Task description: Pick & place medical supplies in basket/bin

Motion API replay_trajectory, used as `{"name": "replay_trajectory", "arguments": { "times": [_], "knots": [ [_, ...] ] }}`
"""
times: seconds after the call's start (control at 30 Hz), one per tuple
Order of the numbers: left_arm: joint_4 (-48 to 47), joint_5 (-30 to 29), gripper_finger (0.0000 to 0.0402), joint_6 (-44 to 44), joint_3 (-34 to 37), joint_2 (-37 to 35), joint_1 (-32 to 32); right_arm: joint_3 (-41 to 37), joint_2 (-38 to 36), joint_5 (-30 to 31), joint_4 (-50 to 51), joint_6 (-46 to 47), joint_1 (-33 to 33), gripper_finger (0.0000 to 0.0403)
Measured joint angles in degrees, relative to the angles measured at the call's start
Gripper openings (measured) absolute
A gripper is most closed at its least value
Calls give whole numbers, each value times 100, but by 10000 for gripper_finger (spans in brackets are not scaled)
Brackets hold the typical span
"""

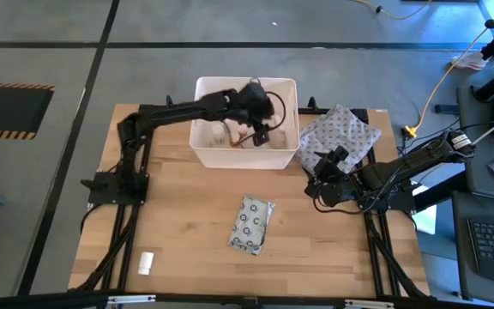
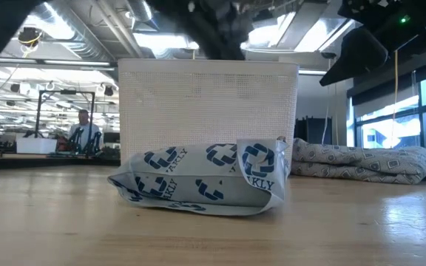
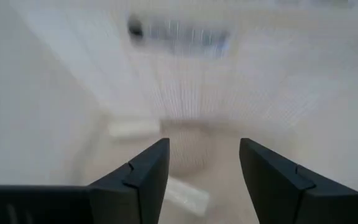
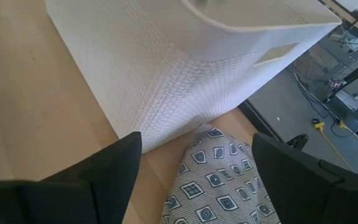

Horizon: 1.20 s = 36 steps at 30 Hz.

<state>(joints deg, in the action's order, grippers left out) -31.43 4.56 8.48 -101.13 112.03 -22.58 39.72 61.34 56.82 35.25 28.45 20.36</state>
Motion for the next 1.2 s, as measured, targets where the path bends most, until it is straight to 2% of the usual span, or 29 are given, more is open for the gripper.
{"name": "replay_trajectory", "arguments": {
  "times": [0.2,0.3,0.4,0.57,0.77,1.0,1.2],
  "knots": [
    [-457,-481,188,385,-200,-1104,376,4,0,0,23,-1,0,307],
    [-1289,-699,188,464,-200,-1656,536,7,-2,0,27,0,0,307],
    [-2455,-672,187,253,-200,-2143,764,7,-2,1,25,0,0,307],
    [-4279,-683,187,-978,-89,-2643,1395,7,-2,2,17,127,0,307],
    [-5144,-998,187,-2592,377,-2779,2261,7,-2,7,-94,148,0,307],
    [-5153,-1059,187,-3913,1304,-2787,3326,7,-2,7,-167,257,0,307],
    [-4634,-2075,187,-6070,2260,-2821,4617,7,-2,7,-167,284,0,307]
  ]
}}
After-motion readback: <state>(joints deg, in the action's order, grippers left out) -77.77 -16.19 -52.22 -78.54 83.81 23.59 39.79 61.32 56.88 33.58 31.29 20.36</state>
